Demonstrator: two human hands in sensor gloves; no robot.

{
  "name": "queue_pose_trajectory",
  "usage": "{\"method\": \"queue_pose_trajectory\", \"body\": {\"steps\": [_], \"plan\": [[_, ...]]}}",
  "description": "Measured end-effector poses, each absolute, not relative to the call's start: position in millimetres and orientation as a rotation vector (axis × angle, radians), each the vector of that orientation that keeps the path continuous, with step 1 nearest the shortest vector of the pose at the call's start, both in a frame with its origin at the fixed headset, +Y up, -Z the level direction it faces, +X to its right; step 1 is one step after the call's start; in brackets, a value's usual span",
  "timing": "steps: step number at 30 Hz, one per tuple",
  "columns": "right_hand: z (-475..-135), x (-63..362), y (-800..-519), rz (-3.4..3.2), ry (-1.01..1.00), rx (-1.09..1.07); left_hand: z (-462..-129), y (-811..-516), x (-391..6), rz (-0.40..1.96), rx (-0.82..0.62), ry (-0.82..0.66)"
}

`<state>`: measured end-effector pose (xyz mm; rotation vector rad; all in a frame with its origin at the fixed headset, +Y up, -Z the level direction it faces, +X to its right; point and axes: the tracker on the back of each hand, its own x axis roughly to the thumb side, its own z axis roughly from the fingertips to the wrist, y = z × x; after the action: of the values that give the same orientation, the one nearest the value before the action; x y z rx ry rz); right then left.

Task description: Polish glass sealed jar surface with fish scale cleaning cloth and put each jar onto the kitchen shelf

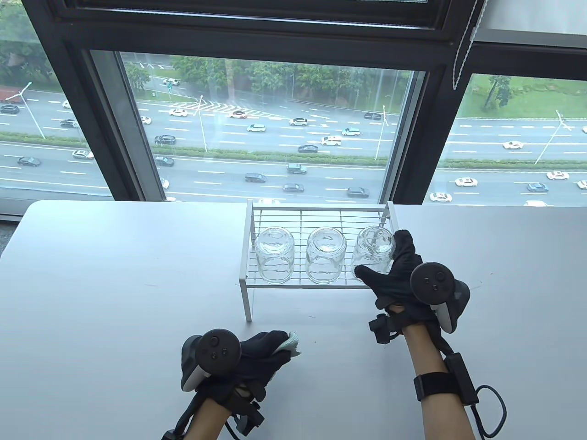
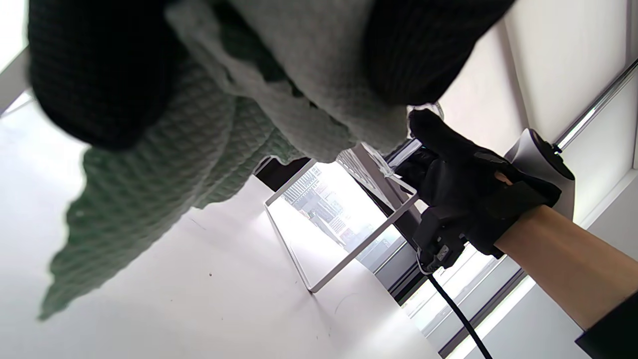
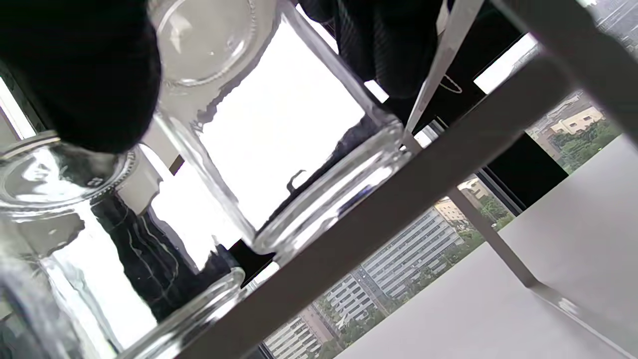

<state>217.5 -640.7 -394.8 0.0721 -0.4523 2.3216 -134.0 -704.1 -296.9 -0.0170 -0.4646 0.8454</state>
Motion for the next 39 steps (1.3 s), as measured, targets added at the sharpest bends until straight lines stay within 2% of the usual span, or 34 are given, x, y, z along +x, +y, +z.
{"method": "queue_pose_trajectory", "body": {"steps": [5,9,14,17,24,29,39], "plan": [[-361,228,-623,2.399,-0.544,0.125,-298,-705,-136,0.846,-0.021,-0.452],[-323,220,-612,2.49,-0.655,0.282,-300,-707,-140,0.837,-0.044,-0.423],[-296,202,-620,2.606,-0.565,0.416,-301,-707,-143,0.811,-0.038,-0.405],[-285,188,-638,2.684,-0.484,0.502,-301,-707,-144,0.793,-0.031,-0.398],[-284,169,-671,2.875,-0.405,0.579,-302,-708,-147,0.768,-0.027,-0.381],[-289,170,-694,2.88,-0.272,0.556,-303,-708,-148,0.778,-0.03,-0.379],[-295,178,-711,2.909,-0.144,0.535,-304,-708,-159,0.75,0.011,-0.333]]}}
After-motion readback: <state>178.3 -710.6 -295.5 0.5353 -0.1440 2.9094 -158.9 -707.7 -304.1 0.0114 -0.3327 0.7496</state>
